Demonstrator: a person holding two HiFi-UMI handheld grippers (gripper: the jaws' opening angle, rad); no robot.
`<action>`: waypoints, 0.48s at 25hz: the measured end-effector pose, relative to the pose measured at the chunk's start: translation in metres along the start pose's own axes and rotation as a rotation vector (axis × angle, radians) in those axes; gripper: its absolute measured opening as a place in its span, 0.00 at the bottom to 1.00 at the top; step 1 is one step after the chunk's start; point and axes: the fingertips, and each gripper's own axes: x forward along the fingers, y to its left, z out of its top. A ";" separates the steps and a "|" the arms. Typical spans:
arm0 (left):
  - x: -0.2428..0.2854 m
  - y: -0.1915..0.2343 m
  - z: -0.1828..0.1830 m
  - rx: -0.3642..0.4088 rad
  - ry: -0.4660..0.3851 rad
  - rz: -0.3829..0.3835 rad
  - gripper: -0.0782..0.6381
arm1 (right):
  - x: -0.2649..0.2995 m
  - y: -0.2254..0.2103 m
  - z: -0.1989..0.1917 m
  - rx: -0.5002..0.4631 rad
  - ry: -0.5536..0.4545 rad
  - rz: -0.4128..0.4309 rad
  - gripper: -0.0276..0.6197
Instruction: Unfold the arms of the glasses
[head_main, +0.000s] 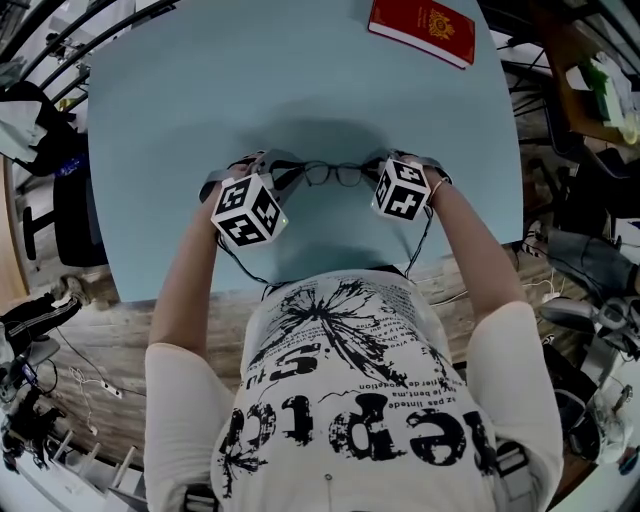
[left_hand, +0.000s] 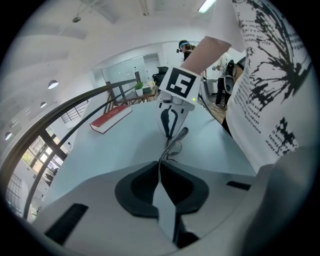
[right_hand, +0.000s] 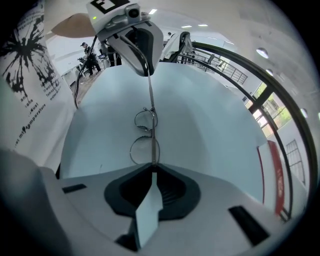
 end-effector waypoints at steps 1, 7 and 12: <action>0.000 -0.001 0.000 -0.002 -0.012 0.003 0.15 | -0.002 0.001 0.006 0.019 -0.012 0.009 0.11; -0.007 -0.001 0.003 -0.037 -0.066 0.018 0.15 | -0.009 -0.002 0.061 -0.032 -0.072 0.011 0.19; -0.010 -0.001 -0.002 -0.058 -0.076 0.021 0.15 | 0.011 0.006 0.090 -0.129 -0.034 0.032 0.19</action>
